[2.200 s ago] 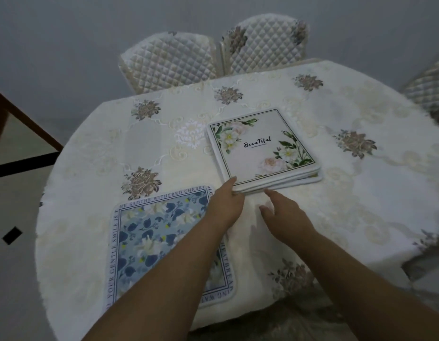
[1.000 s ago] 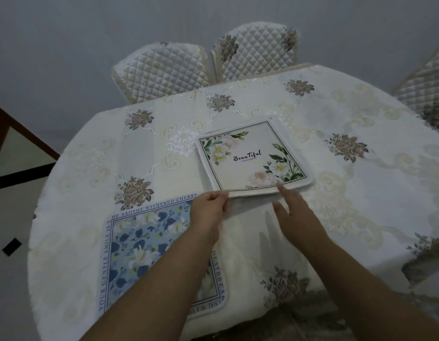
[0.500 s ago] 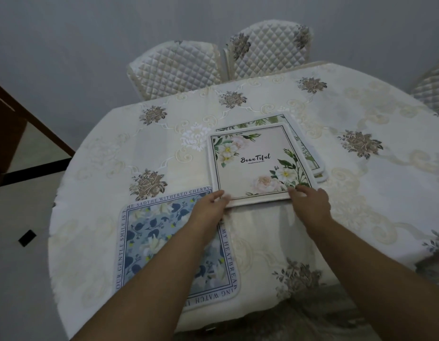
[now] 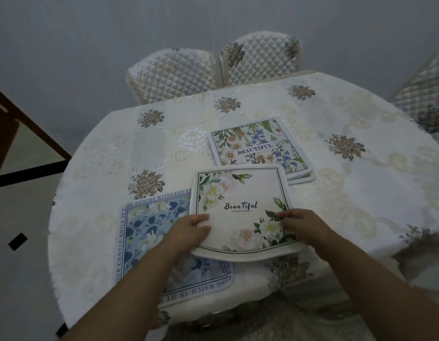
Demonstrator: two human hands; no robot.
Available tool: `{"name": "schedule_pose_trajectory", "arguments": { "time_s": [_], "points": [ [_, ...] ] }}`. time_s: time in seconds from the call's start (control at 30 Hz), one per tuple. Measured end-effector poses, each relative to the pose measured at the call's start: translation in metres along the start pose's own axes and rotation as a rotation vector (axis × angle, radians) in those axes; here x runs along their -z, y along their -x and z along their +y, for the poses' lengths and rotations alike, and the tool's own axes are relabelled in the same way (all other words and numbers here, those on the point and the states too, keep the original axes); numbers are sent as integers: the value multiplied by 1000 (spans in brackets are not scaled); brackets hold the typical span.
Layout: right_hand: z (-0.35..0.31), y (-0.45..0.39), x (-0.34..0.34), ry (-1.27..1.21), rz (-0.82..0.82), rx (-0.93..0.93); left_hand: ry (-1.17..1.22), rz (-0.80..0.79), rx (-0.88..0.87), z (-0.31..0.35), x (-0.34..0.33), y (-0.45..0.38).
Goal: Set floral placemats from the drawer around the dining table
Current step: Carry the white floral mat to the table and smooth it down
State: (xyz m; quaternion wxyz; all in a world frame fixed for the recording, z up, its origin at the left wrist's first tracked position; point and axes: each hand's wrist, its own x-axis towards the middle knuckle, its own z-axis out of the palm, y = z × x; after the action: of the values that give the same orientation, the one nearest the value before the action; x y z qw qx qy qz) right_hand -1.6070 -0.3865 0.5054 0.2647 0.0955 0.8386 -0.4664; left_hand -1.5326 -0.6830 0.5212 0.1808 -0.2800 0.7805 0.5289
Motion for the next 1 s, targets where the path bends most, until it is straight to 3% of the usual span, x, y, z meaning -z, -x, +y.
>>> {"name": "schedule_pose_trajectory", "arguments": {
  "time_s": [0.1,0.23,0.37,0.5,0.6,0.73,1.0],
  "points": [
    [-9,22,0,178,11,81,31,146,-91,-1,5,18],
    [-42,71,10,269,20,178,-14,89,-149,23,17,60],
    [-78,135,28,164,53,203,-50,16,-219,49,43,104],
    [-95,200,41,227,128,238,-156,59,-410,60,69,143],
    [-100,252,37,359,279,289,-186,88,-541,71,87,173],
    [-103,316,19,272,454,274,-159,54,-684,81,106,212],
    [-75,450,-24,-42,614,65,-224,-230,-896,80,116,271]
  ]
}}
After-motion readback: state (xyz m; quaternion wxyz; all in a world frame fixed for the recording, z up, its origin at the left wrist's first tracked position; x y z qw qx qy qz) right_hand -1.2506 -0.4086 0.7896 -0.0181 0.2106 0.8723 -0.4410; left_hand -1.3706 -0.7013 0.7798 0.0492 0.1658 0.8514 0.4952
